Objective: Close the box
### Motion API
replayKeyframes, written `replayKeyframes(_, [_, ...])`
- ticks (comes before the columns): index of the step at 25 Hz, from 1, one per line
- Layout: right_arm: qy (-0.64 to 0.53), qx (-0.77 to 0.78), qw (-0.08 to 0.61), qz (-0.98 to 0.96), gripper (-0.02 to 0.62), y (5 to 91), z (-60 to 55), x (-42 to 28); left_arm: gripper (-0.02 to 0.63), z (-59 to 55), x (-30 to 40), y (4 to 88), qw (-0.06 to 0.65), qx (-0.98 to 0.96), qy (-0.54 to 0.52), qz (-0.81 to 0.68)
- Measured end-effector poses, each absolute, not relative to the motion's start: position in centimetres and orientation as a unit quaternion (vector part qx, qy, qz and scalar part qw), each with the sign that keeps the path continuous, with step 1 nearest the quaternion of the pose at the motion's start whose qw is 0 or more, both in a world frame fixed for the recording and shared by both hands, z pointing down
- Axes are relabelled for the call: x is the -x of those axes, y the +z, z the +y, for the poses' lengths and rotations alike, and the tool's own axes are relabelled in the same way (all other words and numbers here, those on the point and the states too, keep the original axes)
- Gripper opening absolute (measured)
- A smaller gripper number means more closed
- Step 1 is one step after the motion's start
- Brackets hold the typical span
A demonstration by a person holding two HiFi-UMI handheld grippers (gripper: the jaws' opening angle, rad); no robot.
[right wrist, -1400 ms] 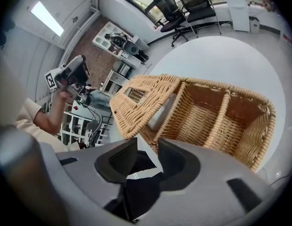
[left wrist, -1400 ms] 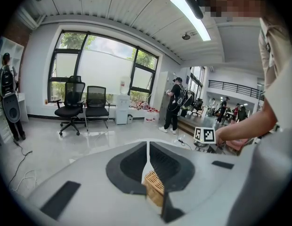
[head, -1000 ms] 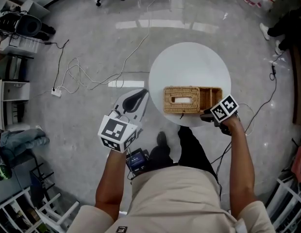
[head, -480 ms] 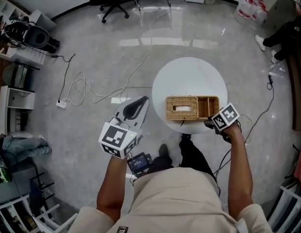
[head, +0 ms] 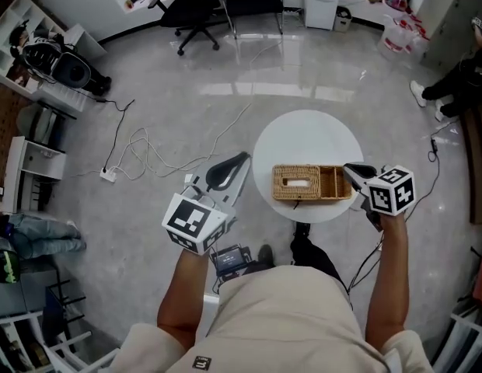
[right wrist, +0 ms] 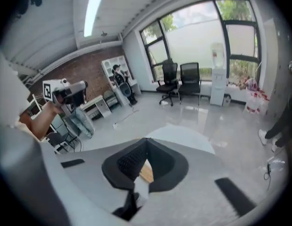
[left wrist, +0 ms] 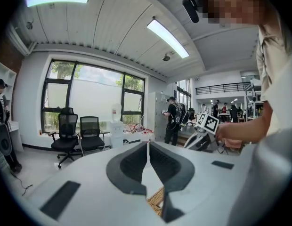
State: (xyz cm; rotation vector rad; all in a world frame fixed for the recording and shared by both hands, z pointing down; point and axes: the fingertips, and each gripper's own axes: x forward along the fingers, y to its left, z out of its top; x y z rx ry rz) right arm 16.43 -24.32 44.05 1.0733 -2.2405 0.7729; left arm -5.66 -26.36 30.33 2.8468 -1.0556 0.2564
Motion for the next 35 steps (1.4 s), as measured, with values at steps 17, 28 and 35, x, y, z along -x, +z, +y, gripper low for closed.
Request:
replayKeyframes(17, [-0.037,-0.442,0.055,-0.894,-0.011,13.2,-20.6,-8.8,0.021,-22.0,7.1,20.7,-0.036,-0.940,0.052,-0.335])
replayKeyframes(28, [-0.050,-0.445,0.064,-0.892,-0.011,11.6,-18.2,-7.3,0.021,-20.4,8.3,20.1,-0.042,-0.940,0.045,-0.334])
replayKeyframes(35, [-0.048,-0.451,0.066,-0.889,-0.011,11.4,-17.4,-7.1,0.021,-19.7,8.8,19.9,-0.041,-0.941,0.042,-0.333])
